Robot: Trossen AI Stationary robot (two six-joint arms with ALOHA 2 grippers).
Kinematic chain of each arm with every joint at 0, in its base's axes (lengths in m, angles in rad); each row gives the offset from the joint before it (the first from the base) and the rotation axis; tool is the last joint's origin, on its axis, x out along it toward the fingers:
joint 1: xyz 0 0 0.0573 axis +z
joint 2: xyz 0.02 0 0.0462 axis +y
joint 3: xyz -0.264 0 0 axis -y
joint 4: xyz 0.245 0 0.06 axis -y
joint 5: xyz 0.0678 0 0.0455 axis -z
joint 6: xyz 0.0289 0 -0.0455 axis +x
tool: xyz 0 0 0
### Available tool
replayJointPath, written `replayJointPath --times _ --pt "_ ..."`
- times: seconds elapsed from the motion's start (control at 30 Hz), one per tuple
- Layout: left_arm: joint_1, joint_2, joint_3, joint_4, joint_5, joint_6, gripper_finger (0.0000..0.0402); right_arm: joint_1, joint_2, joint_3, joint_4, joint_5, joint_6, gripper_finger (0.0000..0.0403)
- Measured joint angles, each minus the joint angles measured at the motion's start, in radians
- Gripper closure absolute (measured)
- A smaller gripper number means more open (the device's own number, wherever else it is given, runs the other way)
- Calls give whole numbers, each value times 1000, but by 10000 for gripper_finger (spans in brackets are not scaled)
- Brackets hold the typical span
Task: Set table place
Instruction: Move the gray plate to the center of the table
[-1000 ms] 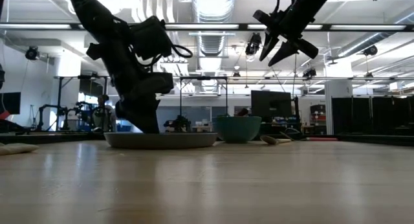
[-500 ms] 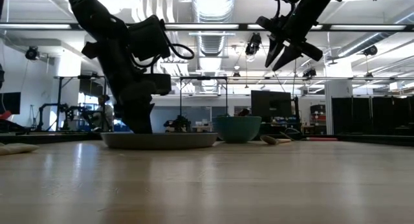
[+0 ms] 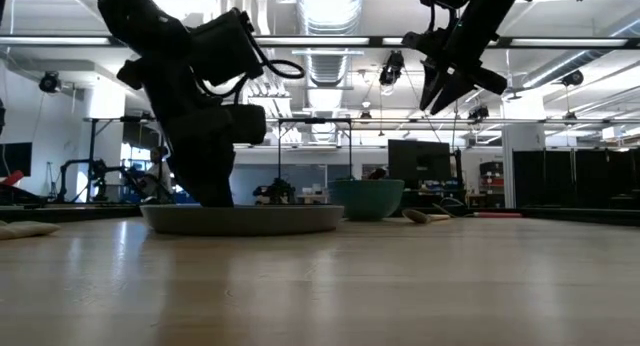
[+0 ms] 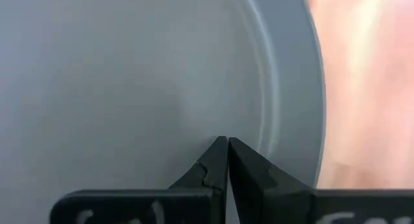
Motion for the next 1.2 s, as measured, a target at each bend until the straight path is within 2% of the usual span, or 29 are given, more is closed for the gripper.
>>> replayJointPath --times 0.2,0.7,0.97,1.2 --pt "-64 74 30 126 11 -56 401 35 0 0 -78 0 8 312" --pt "-144 295 303 180 63 2 401 198 -3 -2 -232 40 203 312" --pt "-143 243 333 179 64 32 401 233 -3 -4 -225 100 250 312" --pt "-128 145 325 6 -69 110 401 233 -3 -5 -217 128 286 312"
